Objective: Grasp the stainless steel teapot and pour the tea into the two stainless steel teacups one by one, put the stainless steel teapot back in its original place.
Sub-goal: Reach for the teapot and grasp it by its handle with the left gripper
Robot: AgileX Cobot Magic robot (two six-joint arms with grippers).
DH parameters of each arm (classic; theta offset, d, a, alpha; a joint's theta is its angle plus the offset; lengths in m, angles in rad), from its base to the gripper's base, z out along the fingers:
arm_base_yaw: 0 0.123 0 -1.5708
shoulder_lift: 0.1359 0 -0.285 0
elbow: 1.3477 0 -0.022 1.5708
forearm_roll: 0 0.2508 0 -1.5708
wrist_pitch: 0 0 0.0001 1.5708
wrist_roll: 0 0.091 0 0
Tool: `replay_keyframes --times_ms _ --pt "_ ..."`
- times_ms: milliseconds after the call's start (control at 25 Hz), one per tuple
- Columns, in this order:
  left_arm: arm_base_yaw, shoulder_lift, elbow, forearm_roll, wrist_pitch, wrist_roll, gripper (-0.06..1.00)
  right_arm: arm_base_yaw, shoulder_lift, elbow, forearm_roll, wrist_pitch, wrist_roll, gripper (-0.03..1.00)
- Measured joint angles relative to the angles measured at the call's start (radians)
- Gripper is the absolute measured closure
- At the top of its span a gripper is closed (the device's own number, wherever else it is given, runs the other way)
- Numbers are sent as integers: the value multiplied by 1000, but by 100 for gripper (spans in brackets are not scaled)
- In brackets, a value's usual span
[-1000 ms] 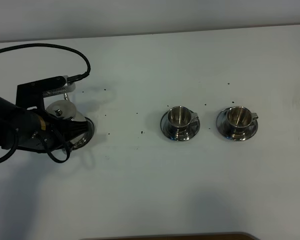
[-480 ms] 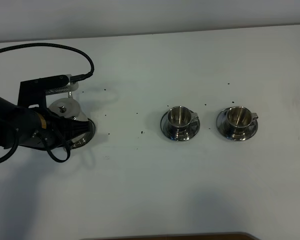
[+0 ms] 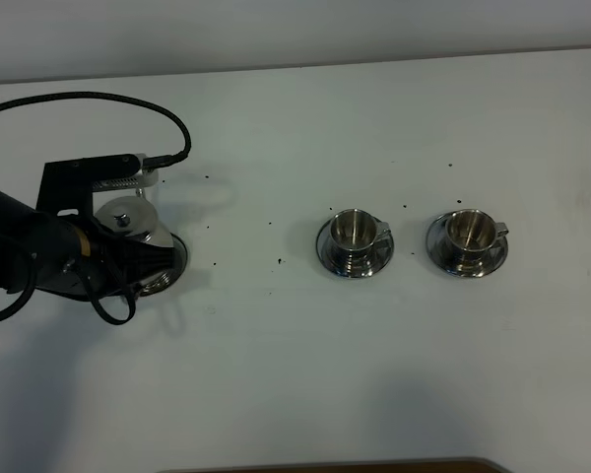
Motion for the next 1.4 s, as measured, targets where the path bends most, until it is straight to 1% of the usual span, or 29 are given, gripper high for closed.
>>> replay_keyframes --times_ms 120,280,520,640,760,920,1080,1400 --pt "0 0 0 0 39 0 77 0 0 0 0 0 0 58" --pt "0 0 0 0 53 0 74 0 0 0 0 0 0 58" --pt "0 0 0 -26 65 0 54 0 0 0 0 0 0 58" --pt "0 0 0 -44 66 0 50 0 0 0 0 0 0 58" --pt "0 0 0 -52 76 -1 49 0 0 0 0 0 0 58" --pt "2 0 0 -71 117 -1 48 0 0 0 0 0 0 58" --pt "37 0 -3 -82 135 0 48 0 0 0 0 0 0 58" --pt "41 0 -90 -102 189 25 48 0 0 0 0 0 0 58"
